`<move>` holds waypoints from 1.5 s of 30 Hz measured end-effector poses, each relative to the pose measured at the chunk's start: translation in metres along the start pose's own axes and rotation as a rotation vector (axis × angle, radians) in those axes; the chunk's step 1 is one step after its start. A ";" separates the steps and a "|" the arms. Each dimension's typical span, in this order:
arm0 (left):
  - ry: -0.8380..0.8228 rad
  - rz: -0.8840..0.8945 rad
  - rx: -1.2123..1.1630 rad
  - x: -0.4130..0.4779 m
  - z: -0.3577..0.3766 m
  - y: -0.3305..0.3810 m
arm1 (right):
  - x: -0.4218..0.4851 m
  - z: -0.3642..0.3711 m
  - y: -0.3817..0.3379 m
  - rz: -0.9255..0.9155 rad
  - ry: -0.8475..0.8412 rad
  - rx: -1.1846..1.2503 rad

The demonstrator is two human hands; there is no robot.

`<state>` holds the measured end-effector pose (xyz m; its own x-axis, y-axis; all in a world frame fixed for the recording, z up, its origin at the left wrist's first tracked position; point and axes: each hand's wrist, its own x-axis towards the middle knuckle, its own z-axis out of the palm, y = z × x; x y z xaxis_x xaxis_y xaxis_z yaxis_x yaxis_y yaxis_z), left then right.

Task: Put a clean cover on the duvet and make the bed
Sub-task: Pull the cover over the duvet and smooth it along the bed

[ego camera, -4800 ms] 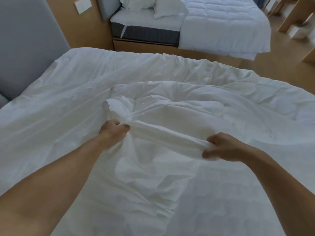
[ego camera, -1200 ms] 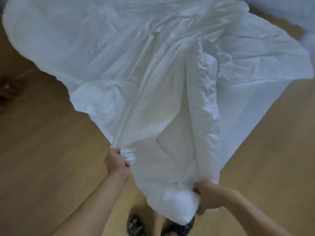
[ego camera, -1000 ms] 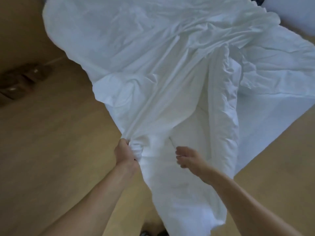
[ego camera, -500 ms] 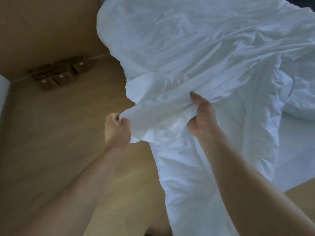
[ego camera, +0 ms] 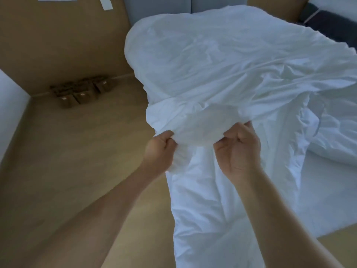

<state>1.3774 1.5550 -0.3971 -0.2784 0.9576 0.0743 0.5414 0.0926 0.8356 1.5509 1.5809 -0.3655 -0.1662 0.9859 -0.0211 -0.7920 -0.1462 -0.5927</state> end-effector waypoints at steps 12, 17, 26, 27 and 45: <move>-0.236 -0.103 -0.372 -0.015 -0.051 0.047 | -0.004 -0.016 0.054 -0.314 0.248 -1.077; -0.354 0.055 0.671 -0.027 -0.020 0.019 | 0.013 -0.015 0.034 0.183 0.310 -0.264; 0.229 0.418 0.437 -0.033 0.007 0.008 | -0.048 0.020 0.025 0.310 0.071 0.117; 0.161 0.333 0.284 -0.038 0.004 0.003 | -0.049 0.014 0.026 0.309 0.088 0.098; -0.087 -0.352 0.008 -0.082 -0.007 -0.058 | -0.174 -0.176 0.138 0.423 -0.942 -2.291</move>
<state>1.3635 1.4697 -0.4476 -0.3806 0.8864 -0.2637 0.4307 0.4222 0.7976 1.5742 1.4034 -0.5852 -0.6500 0.5843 -0.4859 0.7348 0.6462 -0.2060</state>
